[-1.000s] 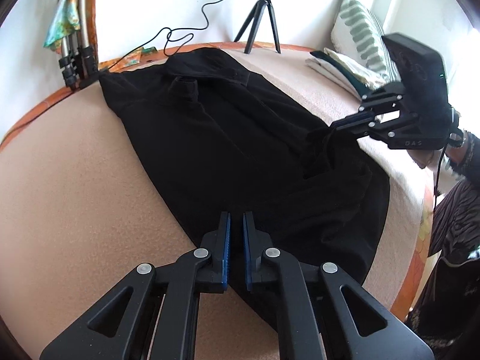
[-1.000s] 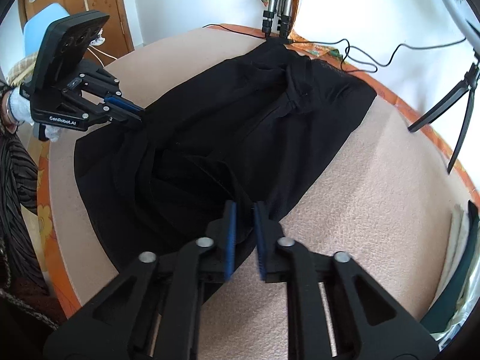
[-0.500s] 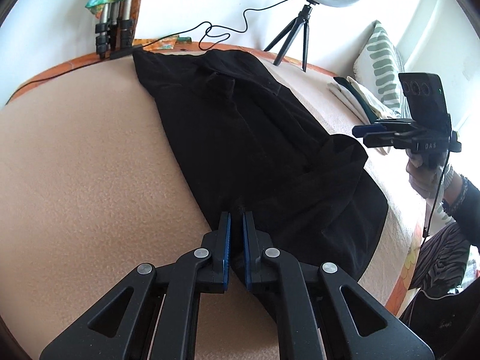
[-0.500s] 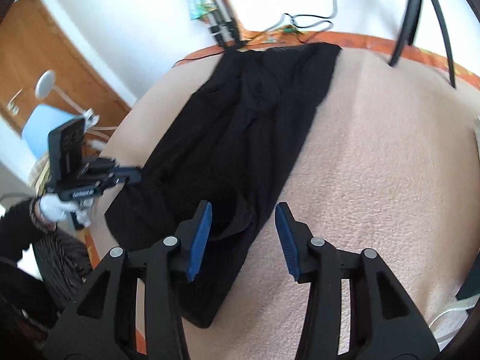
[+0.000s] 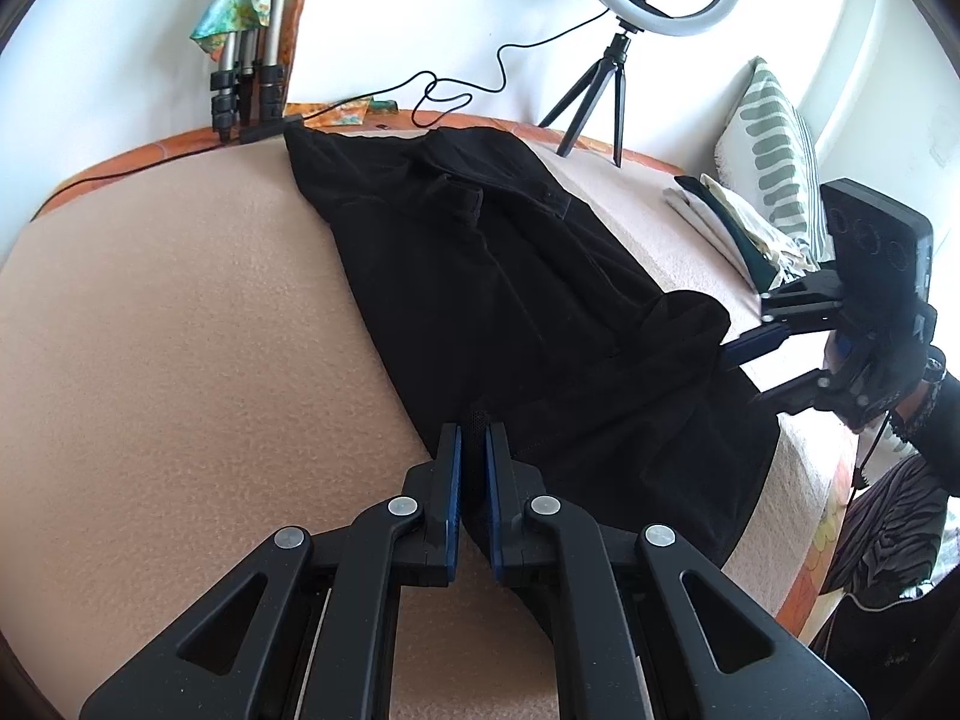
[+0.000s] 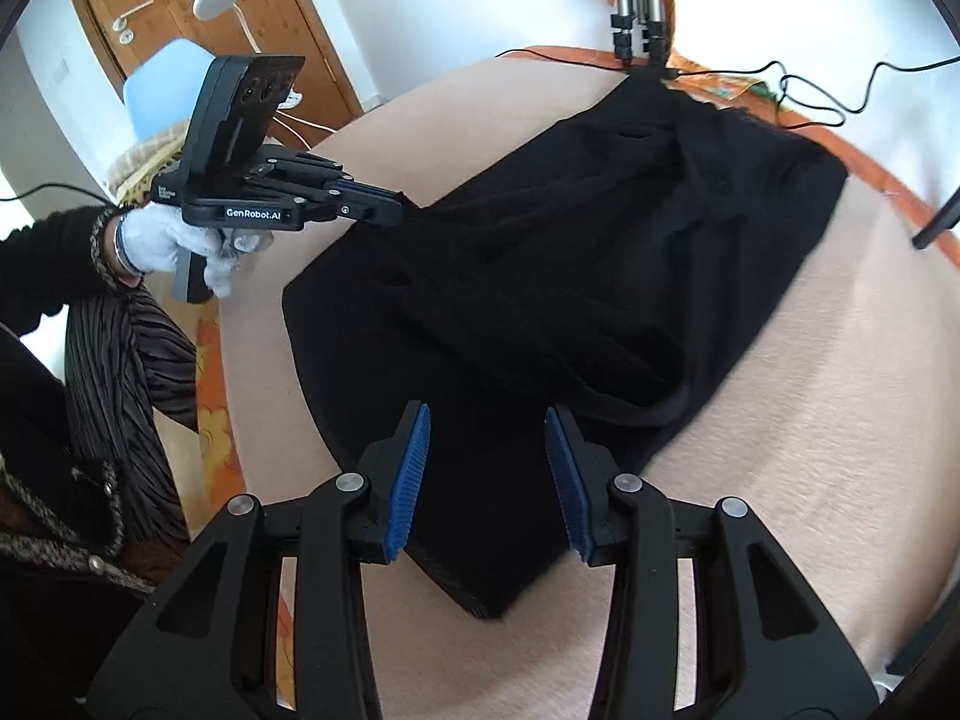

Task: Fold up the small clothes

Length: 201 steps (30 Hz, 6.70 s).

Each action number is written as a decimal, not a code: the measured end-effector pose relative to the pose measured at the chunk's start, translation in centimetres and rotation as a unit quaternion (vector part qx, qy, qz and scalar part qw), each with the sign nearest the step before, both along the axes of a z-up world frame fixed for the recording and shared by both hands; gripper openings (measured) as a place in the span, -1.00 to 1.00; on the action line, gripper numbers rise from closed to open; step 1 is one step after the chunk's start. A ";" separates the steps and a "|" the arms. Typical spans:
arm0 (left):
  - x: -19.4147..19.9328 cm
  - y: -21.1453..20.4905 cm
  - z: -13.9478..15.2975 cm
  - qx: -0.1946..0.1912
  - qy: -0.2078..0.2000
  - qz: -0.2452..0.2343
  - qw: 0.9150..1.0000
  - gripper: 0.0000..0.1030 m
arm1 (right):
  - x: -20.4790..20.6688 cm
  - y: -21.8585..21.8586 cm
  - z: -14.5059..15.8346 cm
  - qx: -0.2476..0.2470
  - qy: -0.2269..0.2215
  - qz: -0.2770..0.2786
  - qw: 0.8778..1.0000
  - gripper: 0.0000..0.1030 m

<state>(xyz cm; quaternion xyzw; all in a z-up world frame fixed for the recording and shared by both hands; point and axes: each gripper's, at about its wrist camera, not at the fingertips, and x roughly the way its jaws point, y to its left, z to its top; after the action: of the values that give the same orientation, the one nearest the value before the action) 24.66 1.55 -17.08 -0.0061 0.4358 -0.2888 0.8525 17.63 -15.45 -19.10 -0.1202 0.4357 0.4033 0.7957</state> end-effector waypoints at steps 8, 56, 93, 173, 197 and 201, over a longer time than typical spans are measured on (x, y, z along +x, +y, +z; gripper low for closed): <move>-0.2 0.8 0.6 0.018 -0.023 0.025 0.999 -0.71 | 3.4 -2.8 0.8 0.004 -0.045 -0.145 0.988 -0.17; 2.2 -0.4 1.9 0.056 -0.108 0.035 0.992 -0.30 | 4.9 -6.4 3.1 0.005 -0.041 -0.267 0.963 -0.63; 24.2 1.5 -2.5 -0.082 0.044 0.089 0.992 -0.13 | 27.5 -9.6 1.6 0.081 0.054 -0.312 0.945 -0.02; -3.3 -0.5 -0.5 -0.037 -0.025 -0.059 0.997 -0.94 | -0.7 -4.8 3.7 0.111 -0.018 -0.177 0.978 -0.88; -8.2 1.7 -1.0 0.088 -0.049 -0.109 0.989 -0.80 | -7.2 -8.2 0.8 0.005 -0.057 -0.146 0.988 -0.80; -6.8 3.4 0.4 -0.009 -0.017 -0.053 0.998 -0.80 | -6.0 -9.0 0.4 0.039 -0.027 -0.183 0.982 -0.22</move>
<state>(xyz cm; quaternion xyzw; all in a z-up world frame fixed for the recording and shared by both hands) 17.87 4.98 -16.71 0.0144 0.4182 -0.3379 0.8430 11.66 -24.45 -18.72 -0.0183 0.4125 0.2640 0.8717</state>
